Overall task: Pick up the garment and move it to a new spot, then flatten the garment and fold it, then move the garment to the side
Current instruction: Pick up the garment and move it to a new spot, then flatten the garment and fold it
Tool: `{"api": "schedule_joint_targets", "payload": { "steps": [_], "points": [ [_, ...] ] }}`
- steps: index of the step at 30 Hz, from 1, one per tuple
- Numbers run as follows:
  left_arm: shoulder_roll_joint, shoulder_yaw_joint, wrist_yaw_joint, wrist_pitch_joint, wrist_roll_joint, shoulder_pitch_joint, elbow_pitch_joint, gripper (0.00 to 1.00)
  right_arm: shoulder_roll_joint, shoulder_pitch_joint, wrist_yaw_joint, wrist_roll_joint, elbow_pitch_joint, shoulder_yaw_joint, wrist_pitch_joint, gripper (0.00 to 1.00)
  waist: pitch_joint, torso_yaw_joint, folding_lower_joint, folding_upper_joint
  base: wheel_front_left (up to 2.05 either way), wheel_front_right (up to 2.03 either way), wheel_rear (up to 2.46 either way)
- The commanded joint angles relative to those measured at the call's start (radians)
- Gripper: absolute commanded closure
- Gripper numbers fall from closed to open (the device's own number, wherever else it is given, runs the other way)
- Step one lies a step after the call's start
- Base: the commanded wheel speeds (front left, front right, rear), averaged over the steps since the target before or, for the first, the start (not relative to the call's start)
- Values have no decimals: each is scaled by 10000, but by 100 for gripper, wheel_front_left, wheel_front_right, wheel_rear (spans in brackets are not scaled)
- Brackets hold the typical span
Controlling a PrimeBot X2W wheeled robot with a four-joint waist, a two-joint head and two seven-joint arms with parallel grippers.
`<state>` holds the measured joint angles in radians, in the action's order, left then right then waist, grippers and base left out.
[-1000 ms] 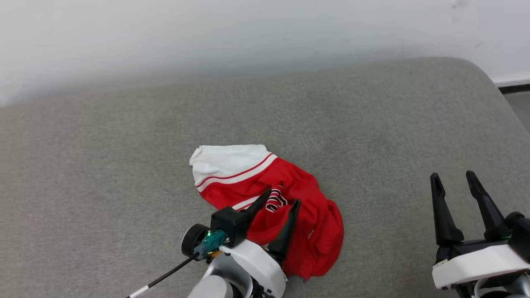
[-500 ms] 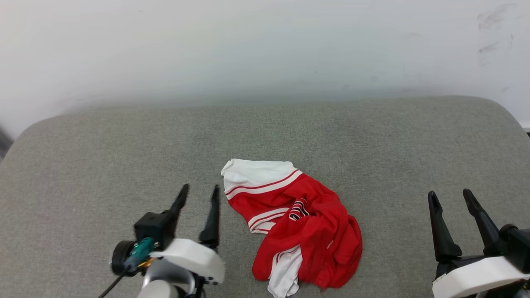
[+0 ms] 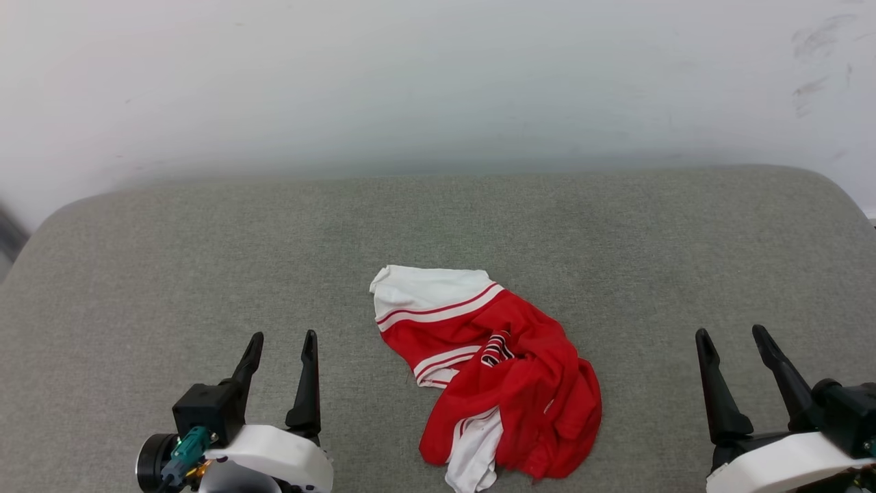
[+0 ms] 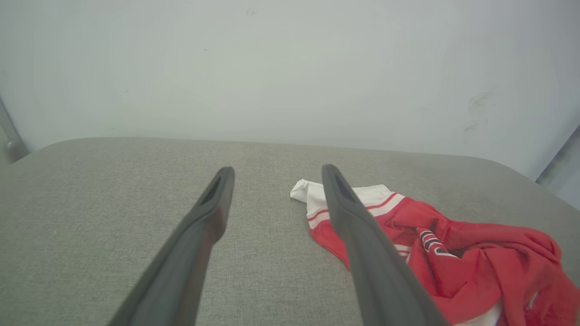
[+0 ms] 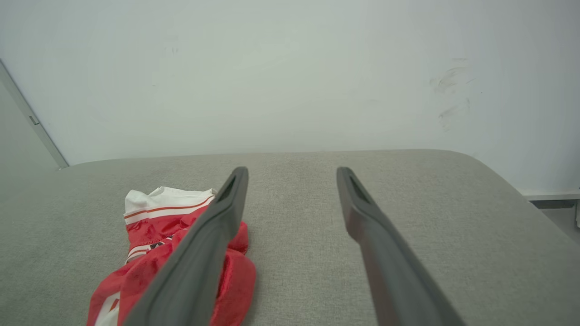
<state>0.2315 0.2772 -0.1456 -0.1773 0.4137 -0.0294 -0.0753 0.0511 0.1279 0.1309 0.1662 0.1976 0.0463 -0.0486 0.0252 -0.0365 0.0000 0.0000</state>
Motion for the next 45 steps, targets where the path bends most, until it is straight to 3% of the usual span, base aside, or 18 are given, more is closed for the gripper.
{"api": "schedule_joint_targets", "payload": {
  "steps": [1,16,24,33,40,45],
  "points": [
    [-18,8,-47,27,12,30,50,0,-13,16,-5,9,16,-28,12,0,-9,18,0,0,0,0,0],
    [70,52,-145,223,141,-51,159,0,-14,-117,-5,-13,20,-28,3,0,-110,-24,0,0,0,0,0],
    [273,404,782,1377,444,-2062,40,0,-14,-403,-3,14,89,-45,102,0,-660,-248,0,0,0,0,0],
    [511,896,2055,4529,1411,-5182,-2067,0,-14,-944,-3,211,-146,-106,444,0,-1809,-1000,0,0,0,0,0],
    [977,1473,2417,7195,1906,-6104,-3958,0,-15,-1221,-5,448,-596,-150,857,0,-2363,-1512,0,0,0,0,0],
    [1114,1786,2540,8286,2100,-6285,-4852,0,-14,-1453,-5,568,-811,-201,1059,0,-2673,-1710,0,0,0,0,0]
  ]
}}
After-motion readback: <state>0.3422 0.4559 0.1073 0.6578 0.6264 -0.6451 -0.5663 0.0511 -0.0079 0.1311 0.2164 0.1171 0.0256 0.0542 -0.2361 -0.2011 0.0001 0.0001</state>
